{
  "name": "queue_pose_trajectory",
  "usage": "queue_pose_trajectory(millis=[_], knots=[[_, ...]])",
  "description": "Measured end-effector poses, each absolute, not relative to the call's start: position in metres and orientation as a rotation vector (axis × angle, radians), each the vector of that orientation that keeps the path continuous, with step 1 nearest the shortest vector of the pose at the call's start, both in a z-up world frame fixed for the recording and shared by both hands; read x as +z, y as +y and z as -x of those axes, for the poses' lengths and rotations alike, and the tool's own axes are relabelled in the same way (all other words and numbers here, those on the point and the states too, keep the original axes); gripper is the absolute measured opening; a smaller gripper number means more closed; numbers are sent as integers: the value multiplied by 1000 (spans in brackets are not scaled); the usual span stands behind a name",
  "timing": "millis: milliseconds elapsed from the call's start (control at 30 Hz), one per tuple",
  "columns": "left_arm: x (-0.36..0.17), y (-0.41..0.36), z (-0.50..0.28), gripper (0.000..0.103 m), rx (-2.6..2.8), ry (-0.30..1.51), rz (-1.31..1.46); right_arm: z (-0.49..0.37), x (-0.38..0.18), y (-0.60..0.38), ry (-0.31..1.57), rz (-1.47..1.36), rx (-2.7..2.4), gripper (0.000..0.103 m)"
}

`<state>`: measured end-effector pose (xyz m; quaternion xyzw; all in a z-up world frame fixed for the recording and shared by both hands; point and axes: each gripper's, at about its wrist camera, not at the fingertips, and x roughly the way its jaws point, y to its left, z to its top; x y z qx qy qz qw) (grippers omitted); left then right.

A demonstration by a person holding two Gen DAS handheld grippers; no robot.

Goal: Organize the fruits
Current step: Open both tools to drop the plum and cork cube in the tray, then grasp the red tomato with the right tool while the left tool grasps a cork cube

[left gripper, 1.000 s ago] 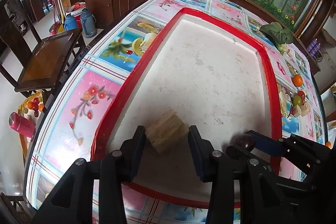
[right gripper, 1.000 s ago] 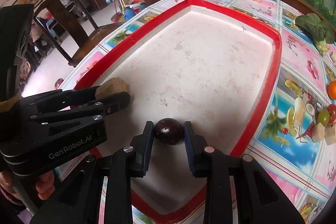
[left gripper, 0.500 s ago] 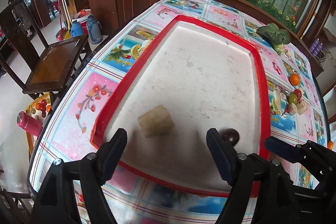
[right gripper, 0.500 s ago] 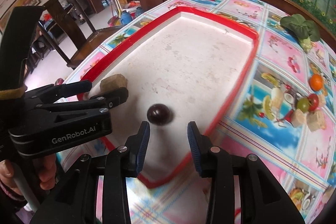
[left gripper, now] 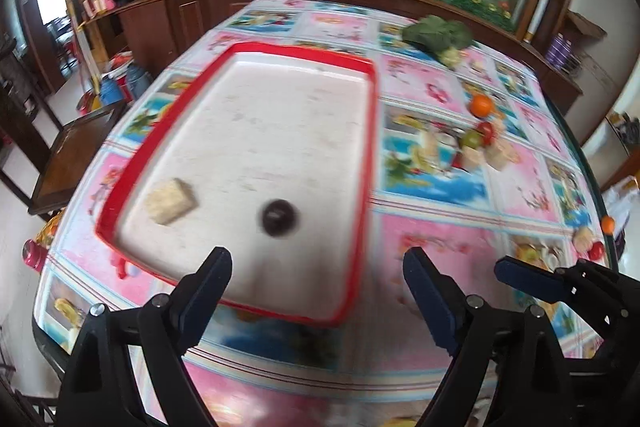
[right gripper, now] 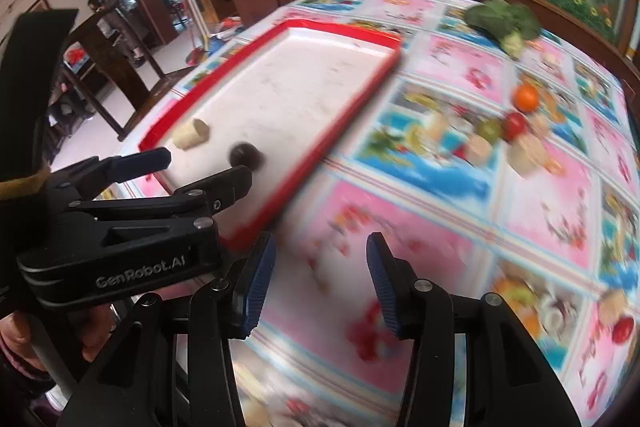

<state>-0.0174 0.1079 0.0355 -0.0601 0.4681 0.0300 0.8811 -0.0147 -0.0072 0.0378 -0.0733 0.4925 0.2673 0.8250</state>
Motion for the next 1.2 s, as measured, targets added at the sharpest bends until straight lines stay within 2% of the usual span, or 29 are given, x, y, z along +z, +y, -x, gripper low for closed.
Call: queue_pose_trajectory(millis=[367, 800, 1133, 1167, 1200], knots=[[25, 4, 19, 90, -137, 1052, 39, 38, 31, -109, 1056, 93, 410, 49], [22, -85, 9, 90, -237, 1093, -52, 33, 36, -296, 1005, -119, 69, 50], [21, -145, -11, 90, -264, 1094, -143, 0, 10, -316, 1024, -66, 129, 49], [20, -150, -14, 90, -264, 1095, -149, -1, 6, -317, 1024, -66, 135, 48], [18, -154, -17, 90, -263, 1097, -156, -3, 5, -318, 1020, -65, 147, 41]])
